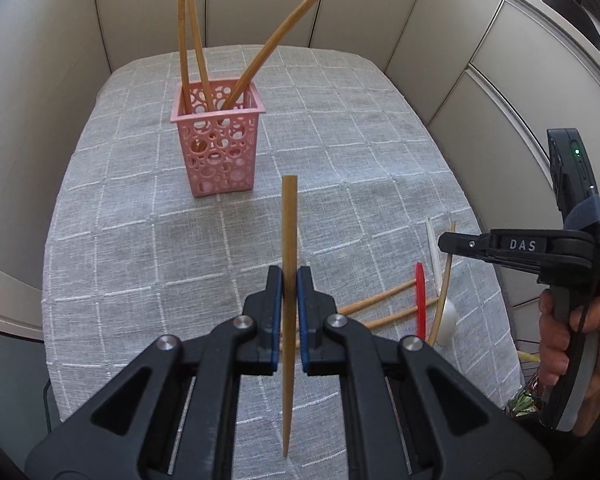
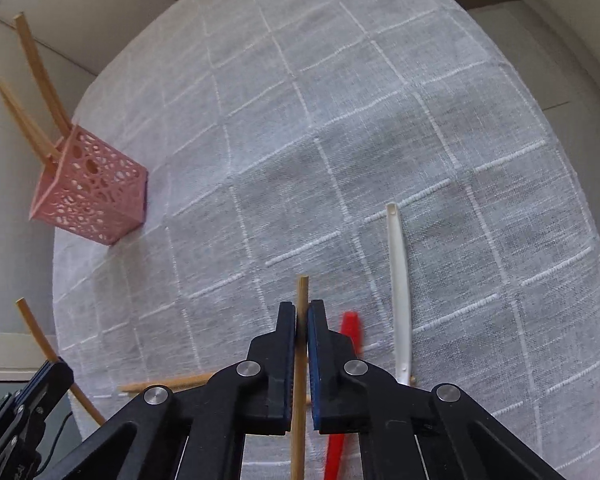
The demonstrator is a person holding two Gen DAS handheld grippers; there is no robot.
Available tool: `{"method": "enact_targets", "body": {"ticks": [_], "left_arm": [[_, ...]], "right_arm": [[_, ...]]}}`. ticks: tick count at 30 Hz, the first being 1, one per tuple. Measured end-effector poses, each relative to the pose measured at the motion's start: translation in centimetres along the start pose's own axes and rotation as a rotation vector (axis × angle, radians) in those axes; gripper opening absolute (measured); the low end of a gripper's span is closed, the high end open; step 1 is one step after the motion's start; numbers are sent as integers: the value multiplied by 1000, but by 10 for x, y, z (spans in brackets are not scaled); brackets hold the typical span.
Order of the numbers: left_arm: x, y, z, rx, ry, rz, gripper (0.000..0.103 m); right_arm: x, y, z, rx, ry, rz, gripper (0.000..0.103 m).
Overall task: Organize utensils
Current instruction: 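Carry the chopstick in the left tool to the basket while the right tool carries its chopstick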
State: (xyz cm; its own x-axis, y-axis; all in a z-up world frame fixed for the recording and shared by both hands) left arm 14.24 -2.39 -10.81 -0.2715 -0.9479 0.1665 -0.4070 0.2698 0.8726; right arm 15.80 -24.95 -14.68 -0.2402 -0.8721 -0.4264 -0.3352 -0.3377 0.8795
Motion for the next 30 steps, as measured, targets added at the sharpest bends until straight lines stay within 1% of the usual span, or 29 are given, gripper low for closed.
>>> {"method": "enact_targets", "body": {"ticks": [5,10,14,18,22,30], "left_arm": [[-3,24,-5,80,4,-19,8],[-11,53,-12,178,28,-35,8],[-20,80,-19,265,64,-32,8],[-26,103,-26,348,80,-61,8],[-27,117,-35,409,78,-95,8],[-32,123,-63,455,82,-120,8]], "right_arm": [[-25,35,12,91,91,-44,4],[-56,75,20,221,178,-68,4],[-75,109,21,320,226,-93,4],[-88,136,19,397,254,-114,4],[-98,151,13,443,275,-124,4],[-113,171,-6,490,297,-148,4]]}}
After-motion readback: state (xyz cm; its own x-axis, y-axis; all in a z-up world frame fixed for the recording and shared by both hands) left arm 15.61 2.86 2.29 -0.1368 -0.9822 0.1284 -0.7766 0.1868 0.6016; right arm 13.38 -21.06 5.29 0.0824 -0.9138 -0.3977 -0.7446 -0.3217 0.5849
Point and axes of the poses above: each gripper's, at about its wrist camera, not at the fingertips, and y roughly against the way its jaws point, x to its right, z to its underside, the point moved 1 cm from there along -y, roughly the way its jaws point, and after that the axes turned 3 degrees about -x, right-handed, at the moved point
